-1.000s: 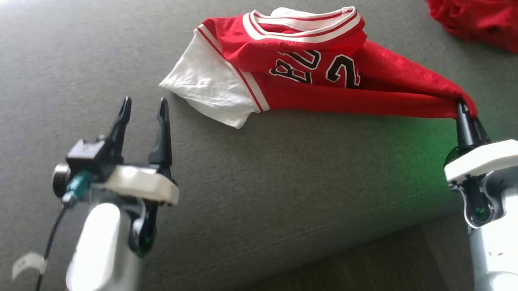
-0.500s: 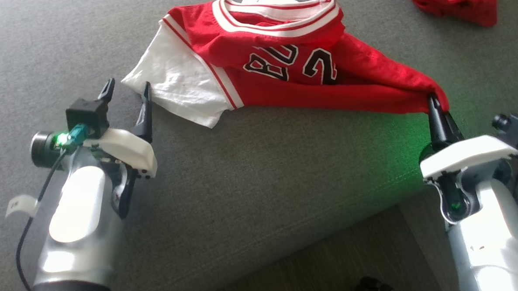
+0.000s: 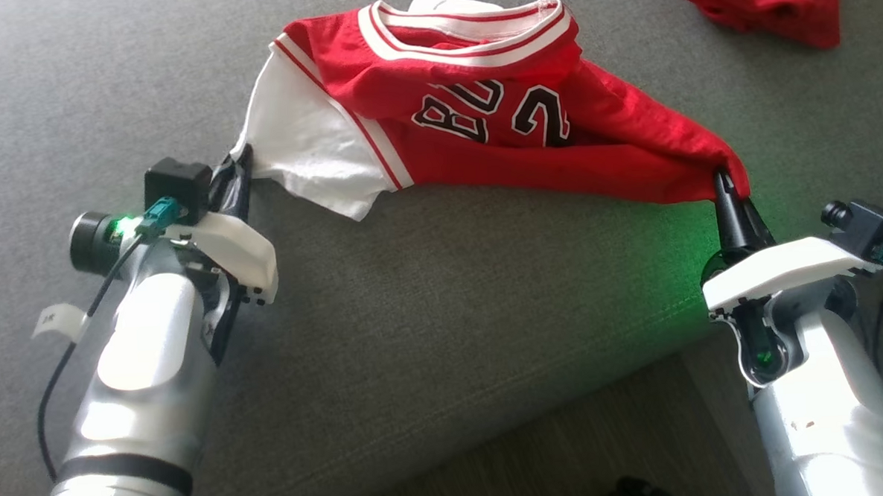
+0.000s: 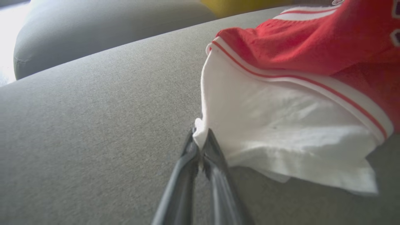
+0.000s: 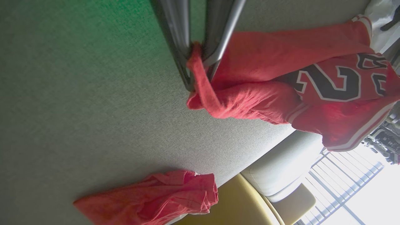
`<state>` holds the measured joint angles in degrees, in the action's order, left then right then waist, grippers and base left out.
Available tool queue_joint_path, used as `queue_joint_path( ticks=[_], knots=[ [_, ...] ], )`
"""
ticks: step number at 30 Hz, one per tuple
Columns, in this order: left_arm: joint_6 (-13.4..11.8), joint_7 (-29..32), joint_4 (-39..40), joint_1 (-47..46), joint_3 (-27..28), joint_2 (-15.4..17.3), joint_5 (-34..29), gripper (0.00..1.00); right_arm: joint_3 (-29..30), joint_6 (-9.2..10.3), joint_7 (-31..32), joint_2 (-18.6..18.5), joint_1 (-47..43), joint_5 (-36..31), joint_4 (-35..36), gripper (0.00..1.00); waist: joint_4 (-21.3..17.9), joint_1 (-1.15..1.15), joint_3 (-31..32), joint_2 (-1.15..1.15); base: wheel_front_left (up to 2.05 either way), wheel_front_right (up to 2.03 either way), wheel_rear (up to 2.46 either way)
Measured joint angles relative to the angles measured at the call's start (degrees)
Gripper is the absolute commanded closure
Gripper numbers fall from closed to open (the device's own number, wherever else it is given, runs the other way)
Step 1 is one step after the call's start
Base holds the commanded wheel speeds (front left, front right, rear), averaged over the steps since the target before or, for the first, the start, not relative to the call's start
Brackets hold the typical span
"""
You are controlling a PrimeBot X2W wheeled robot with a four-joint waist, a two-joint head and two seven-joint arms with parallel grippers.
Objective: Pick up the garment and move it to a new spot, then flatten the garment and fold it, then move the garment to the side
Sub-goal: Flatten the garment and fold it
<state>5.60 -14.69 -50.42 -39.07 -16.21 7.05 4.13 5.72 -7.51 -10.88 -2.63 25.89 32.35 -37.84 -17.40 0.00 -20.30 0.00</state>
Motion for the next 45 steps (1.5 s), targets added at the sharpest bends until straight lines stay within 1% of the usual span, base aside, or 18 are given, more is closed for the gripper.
queue_joint_path(
  ticks=[3,8,12,16,22,25,28,29,32,36,37,40,42,45],
  knots=[
    [0.14,0.01,0.9,0.24,-0.04,-0.14,0.34,1.0,0.37,0.01,-0.07,-0.01,0.01,-0.05,-0.52,1.0,0.62,0.0,0.69,0.0,0.0,0.0,0.0],
    [0.29,0.02,6.79,2.54,0.19,-0.11,1.15,1.0,1.66,0.01,-0.05,-0.03,0.01,-1.93,-0.24,1.0,2.33,0.0,2.52,0.0,0.0,0.0,0.0],
    [0.32,0.03,11.94,6.02,0.97,-0.08,2.96,1.0,2.64,0.01,0.16,-0.03,0.03,-4.24,1.72,1.0,4.11,0.0,4.61,0.0,0.0,0.0,0.0],
    [0.54,0.03,17.0,8.02,3.28,-0.19,6.66,1.0,3.12,0.01,1.4,-0.03,0.86,-6.57,5.22,1.0,5.96,0.0,7.16,0.0,0.0,0.0,0.0],
    [0.97,0.66,25.7,8.51,8.31,-1.75,14.9,1.0,5.58,0.01,3.22,-0.15,4.14,-6.3,11.72,1.0,8.89,0.0,11.49,0.0,0.0,0.0,0.0],
    [0.94,3.23,30.55,9.74,11.41,-3.07,20.98,1.0,5.69,0.01,4.63,-0.19,4.37,-5.89,14.55,1.0,10.57,0.0,13.37,0.0,0.0,0.0,0.0],
    [0.34,6.89,36.07,13.17,13.88,-4.2,28.65,1.0,5.7,0.01,6.54,-0.19,3.77,-4.59,17.25,1.0,12.23,0.0,15.21,0.0,0.0,0.0,0.0],
    [-0.13,8.14,38.19,14.43,14.32,-4.36,30.95,1.0,5.69,0.0,7.23,-0.18,3.61,-3.99,18.19,1.0,12.76,0.0,15.78,0.0,0.0,0.0,0.0],
    [-1.72,10.89,45.37,17.45,15.0,-4.67,35.3,1.0,5.84,0.0,9.09,-0.16,2.26,-1.85,21.36,1.0,14.21,0.0,17.34,0.0,0.0,0.0,0.0],
    [-5.3,13.48,54.27,19.2,14.95,-5.09,41.86,1.0,6.82,0.01,10.23,-0.14,-0.97,2.01,26.16,1.0,15.87,0.0,18.99,0.0,0.0,0.0,0.0],
    [-7.55,13.71,58.66,19.65,14.84,-5.14,44.48,1.0,6.65,0.01,10.24,-0.08,-2.24,3.52,28.48,1.0,16.4,-0.01,19.52,0.0,0.0,0.0,0.0],
    [-11.26,14.17,63.92,19.89,14.01,-5.13,48.15,1.0,6.95,0.0,10.48,-0.08,-2.32,5.9,30.81,1.0,16.62,-0.01,19.19,0.0,0.0,0.0,0.0],
    [-13.6,14.74,65.63,19.53,12.92,-5.16,50.33,1.0,7.2,0.01,11.0,-0.08,-1.52,7.58,30.99,1.0,16.55,-0.01,18.4,0.0,0.0,0.0,0.0],
    [-17.2,16.92,65.33,17.17,12.14,-5.16,50.97,1.0,7.79,0.01,12.14,-0.09,1.54,8.08,29.09,1.0,16.36,-0.01,16.54,0.0,0.0,0.0,0.0]
  ],
)
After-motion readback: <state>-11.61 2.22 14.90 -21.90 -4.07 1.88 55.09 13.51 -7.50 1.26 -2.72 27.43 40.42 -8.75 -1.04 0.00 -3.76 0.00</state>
